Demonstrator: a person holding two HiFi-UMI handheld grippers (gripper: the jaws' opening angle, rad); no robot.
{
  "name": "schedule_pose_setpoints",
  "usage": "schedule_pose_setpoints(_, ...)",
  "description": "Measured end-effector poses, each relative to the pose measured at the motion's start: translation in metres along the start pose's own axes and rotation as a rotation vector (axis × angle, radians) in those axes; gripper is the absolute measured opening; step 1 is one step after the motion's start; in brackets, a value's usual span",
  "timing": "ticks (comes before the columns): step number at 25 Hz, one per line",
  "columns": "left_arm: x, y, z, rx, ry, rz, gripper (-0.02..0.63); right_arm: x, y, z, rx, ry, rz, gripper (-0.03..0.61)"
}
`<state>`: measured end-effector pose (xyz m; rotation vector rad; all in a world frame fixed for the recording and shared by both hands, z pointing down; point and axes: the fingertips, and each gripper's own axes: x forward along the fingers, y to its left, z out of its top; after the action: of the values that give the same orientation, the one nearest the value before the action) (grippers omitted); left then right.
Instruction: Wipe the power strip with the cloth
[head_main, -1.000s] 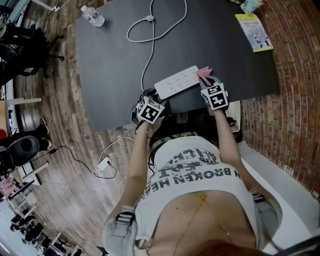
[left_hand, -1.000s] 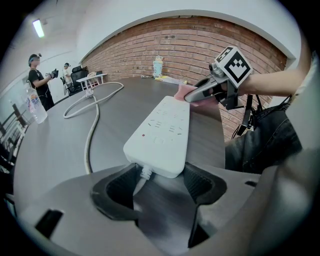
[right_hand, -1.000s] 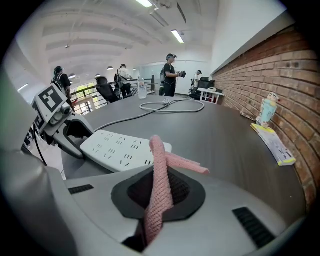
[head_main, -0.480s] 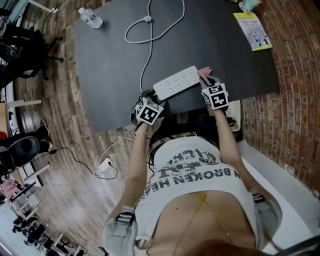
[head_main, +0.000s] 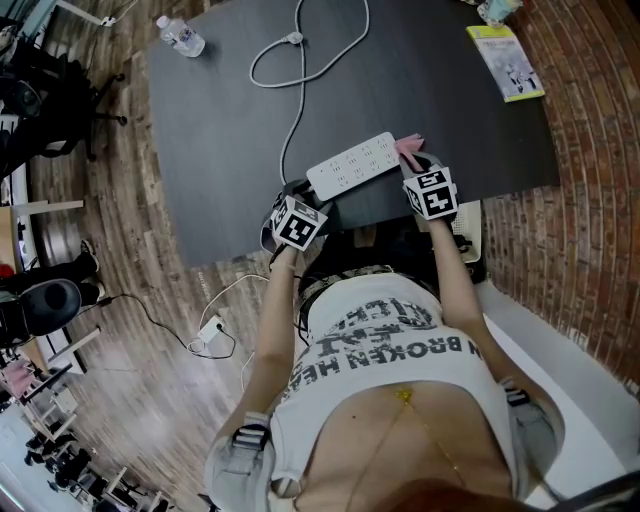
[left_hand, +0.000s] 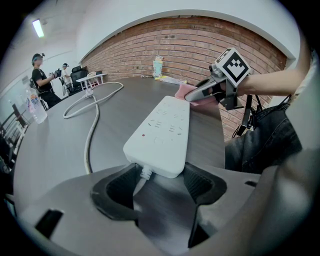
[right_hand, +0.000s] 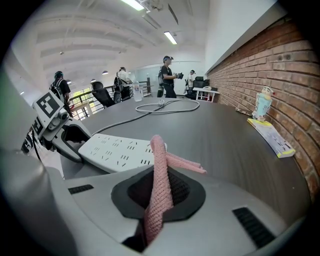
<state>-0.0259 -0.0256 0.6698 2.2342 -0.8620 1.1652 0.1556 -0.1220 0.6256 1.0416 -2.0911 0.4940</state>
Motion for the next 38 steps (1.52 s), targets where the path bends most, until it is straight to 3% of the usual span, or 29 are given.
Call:
schedule_pose_setpoints(5, 0.001, -0.001, 0.0, -0.001, -0.003, 0.0, 0.279, 0.0, 0.0, -0.001, -0.003, 0.004, -0.005, 0.015)
schedule_pose_setpoints(10, -0.001, 0.0, 0.0, 0.014, 0.009, -0.024, 0.279, 0.0, -0.001, 0.001, 0.057, 0.001, 0.02, 0.017)
schedule_pose_setpoints(14, -0.017, 0.003, 0.007, 0.024, 0.005, -0.014, 0.278, -0.005, 0.011, 0.01, -0.027, -0.004, 0.056, 0.017)
schedule_pose_setpoints(18, -0.049, 0.007, 0.043, 0.003, -0.157, 0.047, 0.234, -0.016, 0.042, 0.037, -0.101, -0.095, 0.145, 0.017)
schedule_pose_setpoints(22, -0.085, -0.004, 0.09, -0.051, -0.377, 0.039, 0.036, -0.028, 0.073, 0.06, -0.149, -0.171, 0.211, 0.017)
schedule_pose_setpoints(23, -0.09, -0.008, 0.098, -0.064, -0.419, 0.027, 0.021, -0.032, 0.08, 0.065, -0.154, -0.192, 0.224, 0.017)
schedule_pose_setpoints(31, -0.133, -0.025, 0.133, -0.149, -0.607, -0.016, 0.008, -0.071, 0.126, 0.114, -0.171, -0.339, 0.278, 0.016)
schedule_pose_setpoints(38, -0.186, -0.035, 0.156, -0.093, -0.718, 0.013, 0.008, -0.114, 0.15, 0.151, -0.206, -0.457, 0.267, 0.016)
